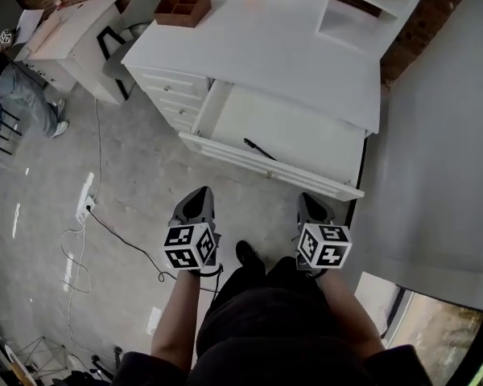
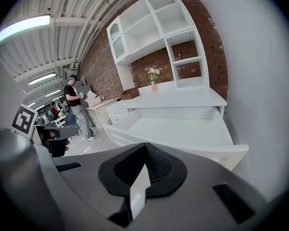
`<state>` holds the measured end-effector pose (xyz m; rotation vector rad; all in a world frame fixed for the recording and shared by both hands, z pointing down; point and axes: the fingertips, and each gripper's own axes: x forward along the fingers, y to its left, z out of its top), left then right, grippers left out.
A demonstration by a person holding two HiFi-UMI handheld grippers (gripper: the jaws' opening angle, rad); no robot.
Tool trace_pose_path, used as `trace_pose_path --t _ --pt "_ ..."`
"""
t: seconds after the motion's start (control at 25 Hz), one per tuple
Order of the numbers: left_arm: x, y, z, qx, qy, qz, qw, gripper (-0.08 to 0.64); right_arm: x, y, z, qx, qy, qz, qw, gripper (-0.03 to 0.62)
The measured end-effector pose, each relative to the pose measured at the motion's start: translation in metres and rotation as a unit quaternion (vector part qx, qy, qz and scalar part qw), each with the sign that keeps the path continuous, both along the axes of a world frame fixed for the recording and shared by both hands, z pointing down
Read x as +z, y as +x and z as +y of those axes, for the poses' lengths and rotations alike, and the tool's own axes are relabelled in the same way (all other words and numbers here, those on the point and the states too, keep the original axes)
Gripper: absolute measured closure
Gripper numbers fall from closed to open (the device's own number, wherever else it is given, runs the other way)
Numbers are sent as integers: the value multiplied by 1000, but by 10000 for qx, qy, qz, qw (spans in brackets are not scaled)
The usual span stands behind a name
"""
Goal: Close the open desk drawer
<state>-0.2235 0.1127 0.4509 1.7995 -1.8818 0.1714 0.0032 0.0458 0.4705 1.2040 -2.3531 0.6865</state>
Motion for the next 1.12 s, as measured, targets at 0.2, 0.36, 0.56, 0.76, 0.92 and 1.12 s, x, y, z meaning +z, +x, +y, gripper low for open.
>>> trace_pose_path --t 0.2,0.36,0.56,0.76,0.92,1.12 --pt "17 -1 -32 360 -157 45 9992 549 17 19 -11 575 -246 102 9980 588" --pt "28 1 -51 551 -294 56 9980 549 29 32 -19 930 -411 115 9948 588" --pt "42 6 -72 771 -459 11 9960 549 45 40 -31 1236 -627 59 9903 588" --pt "57 13 -91 1000 -639 -43 9929 549 58 48 -41 1452 -721 72 9868 588" --pt "70 17 -103 1135 -814 -70 9902 549 70 56 -46 1561 -816 215 9841 588" --pt "84 24 -117 1238 -1017 -41 9871 549 82 69 -53 1719 -967 297 9799 588"
